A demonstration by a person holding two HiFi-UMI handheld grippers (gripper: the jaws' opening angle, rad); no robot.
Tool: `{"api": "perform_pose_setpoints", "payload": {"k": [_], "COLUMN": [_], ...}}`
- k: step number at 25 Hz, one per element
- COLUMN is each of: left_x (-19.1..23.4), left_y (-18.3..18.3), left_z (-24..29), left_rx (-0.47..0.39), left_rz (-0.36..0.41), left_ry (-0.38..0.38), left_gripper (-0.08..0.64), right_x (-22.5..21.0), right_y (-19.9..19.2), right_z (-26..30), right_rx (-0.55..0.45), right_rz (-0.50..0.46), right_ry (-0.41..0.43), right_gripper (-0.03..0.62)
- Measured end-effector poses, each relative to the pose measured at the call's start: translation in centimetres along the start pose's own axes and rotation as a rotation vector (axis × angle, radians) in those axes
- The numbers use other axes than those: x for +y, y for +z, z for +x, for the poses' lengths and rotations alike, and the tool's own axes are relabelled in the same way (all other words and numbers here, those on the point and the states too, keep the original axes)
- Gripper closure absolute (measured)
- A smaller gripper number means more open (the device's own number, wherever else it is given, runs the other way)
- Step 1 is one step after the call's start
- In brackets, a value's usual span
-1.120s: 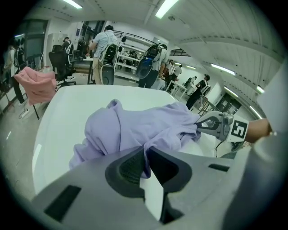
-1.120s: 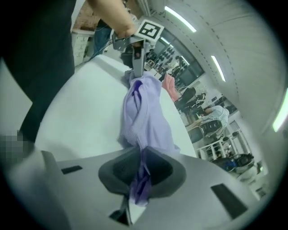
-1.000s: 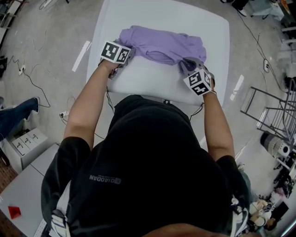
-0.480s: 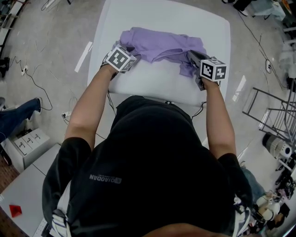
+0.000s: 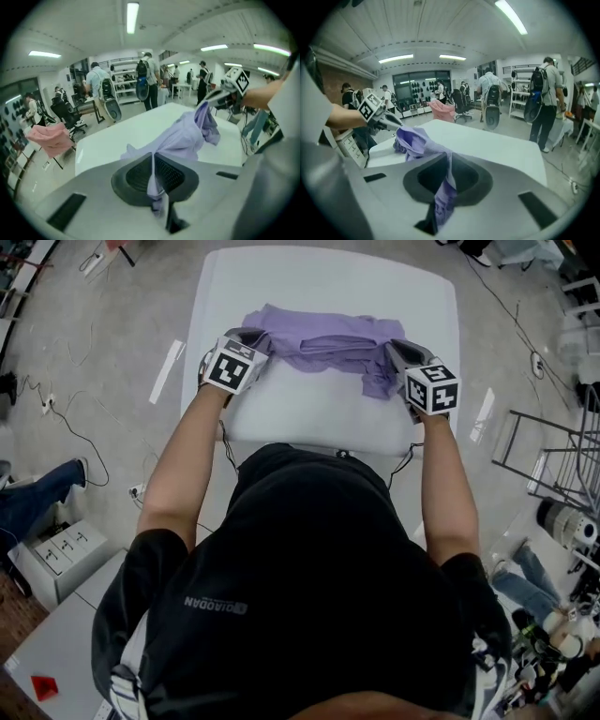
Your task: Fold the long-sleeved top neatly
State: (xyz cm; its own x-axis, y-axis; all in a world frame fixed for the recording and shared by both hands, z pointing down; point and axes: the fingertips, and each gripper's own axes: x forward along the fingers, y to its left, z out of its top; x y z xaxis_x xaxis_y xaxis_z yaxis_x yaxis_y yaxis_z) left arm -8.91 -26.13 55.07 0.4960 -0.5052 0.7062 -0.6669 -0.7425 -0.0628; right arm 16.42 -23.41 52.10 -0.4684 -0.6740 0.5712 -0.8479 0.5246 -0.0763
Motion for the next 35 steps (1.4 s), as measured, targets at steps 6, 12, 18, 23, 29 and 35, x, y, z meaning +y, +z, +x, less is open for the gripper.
{"api": "perform_pose_setpoints", "payload": {"k": [6, 12, 18, 23, 29, 35], "left_x": [5.2, 6.3, 5.5, 4.6, 1.1, 1.0], "left_y": [11.9, 20.8, 25.3, 25.4, 25.1, 24.6], "left_z": [-6.3, -14.8, -22.4, -27.0, -34.7, -39.6], "left_rx": [-0.237, -0.416, -0.543, -0.534, -0.572, -0.598], "left_rz": [-0.053, 0.020, 0.027, 0.016, 0.049, 0.091], "left_ry": [0.021, 0.058, 0.093, 0.106, 0.211, 0.380], "left_gripper": [0.543, 0.543, 0.543, 0.543, 0.543, 0.543], "right_x": [-0.4, 0.2, 2.6, 5.3, 10.1, 12.3], "right_y": [10.2, 21.8, 27.8, 29.4, 31.1, 31.5], "right_z": [-4.8, -12.2, -18.5, -21.4, -27.1, -31.3], "right_rx": [-0.185, -0.387, -0.421, -0.429, -0.508, -0.579], "right_rz": [-0.160, -0.223, -0.480, -0.516, -0.512, -0.552], "right_ry": [-0.200, -0.392, -0.418, -0.331, -0.297, -0.267], "right_gripper": [0.563, 0.563, 0.563, 0.563, 0.565, 0.563]}}
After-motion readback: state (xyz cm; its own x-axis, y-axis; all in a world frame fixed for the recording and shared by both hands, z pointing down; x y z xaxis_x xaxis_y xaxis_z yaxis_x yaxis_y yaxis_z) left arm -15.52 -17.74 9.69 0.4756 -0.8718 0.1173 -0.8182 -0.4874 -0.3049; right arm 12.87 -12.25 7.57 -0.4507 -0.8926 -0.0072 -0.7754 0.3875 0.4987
